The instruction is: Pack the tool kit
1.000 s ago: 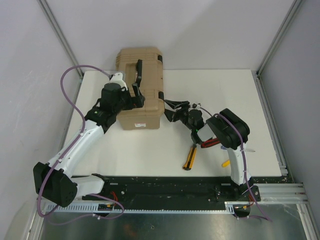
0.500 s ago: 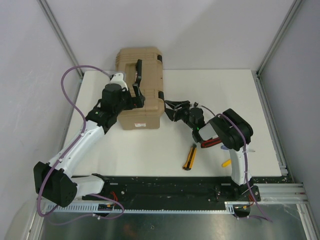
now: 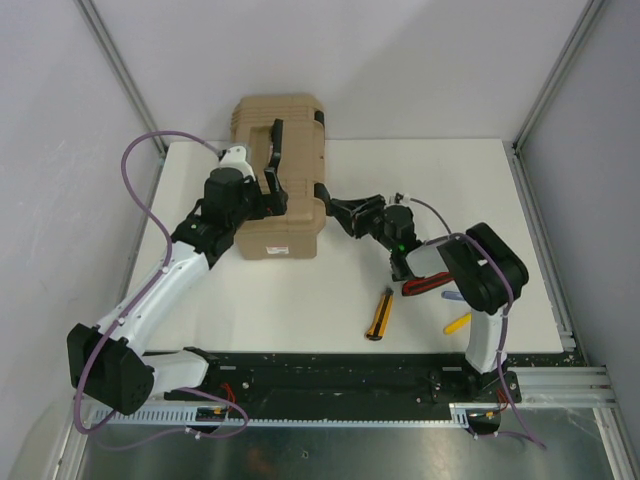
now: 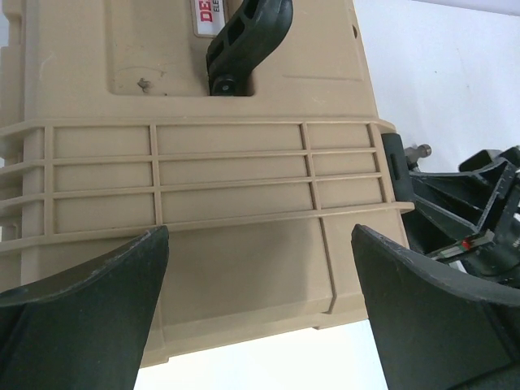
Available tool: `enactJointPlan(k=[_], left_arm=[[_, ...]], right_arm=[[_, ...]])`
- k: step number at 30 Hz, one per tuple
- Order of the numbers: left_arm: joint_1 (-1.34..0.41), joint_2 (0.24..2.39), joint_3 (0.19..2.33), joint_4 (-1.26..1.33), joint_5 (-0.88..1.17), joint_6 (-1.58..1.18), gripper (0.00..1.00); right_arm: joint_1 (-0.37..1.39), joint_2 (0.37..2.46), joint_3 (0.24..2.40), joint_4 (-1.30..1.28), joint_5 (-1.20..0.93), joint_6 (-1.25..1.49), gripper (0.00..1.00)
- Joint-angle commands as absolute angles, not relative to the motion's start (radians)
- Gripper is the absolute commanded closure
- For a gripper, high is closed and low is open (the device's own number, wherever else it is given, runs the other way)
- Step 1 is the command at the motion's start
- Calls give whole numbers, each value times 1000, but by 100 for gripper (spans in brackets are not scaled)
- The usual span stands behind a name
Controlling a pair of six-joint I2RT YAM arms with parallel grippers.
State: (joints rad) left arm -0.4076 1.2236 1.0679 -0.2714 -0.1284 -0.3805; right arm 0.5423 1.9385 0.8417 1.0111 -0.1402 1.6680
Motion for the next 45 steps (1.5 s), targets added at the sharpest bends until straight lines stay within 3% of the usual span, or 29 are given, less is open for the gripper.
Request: enactJointPlan(k=[1, 5, 10, 15, 22, 28, 37, 45], left_arm=[[-415, 1242, 1034, -360, -140, -372, 1], [-416, 1237, 1039, -362, -142, -370, 1], [-416, 1215, 1085, -368, -154, -352, 1], [-416, 1184, 1154, -384, -174, -325, 1], [-415, 1152, 1187, -400, -231, -292, 1], [-411, 1140, 1182, -409, -263, -279, 1], [-302, 1148, 1204, -417, -183, -289, 1], [-160, 1299, 1316, -417, -25, -329, 1]], right_arm=[[554, 1801, 880, 1089, -182, 1604, 68], [548, 1749, 880, 988, -172, 1548, 58], [539, 1638, 884, 726, -99, 1423, 21], [523, 1551, 964, 509, -61, 1215, 9], [584, 1535, 1163, 121, 102, 902, 6], [594, 1557, 1188, 91, 110, 828, 6], [495, 1715, 1333, 227, -220, 767, 6], [458, 1925, 1567, 193, -417, 763, 9]])
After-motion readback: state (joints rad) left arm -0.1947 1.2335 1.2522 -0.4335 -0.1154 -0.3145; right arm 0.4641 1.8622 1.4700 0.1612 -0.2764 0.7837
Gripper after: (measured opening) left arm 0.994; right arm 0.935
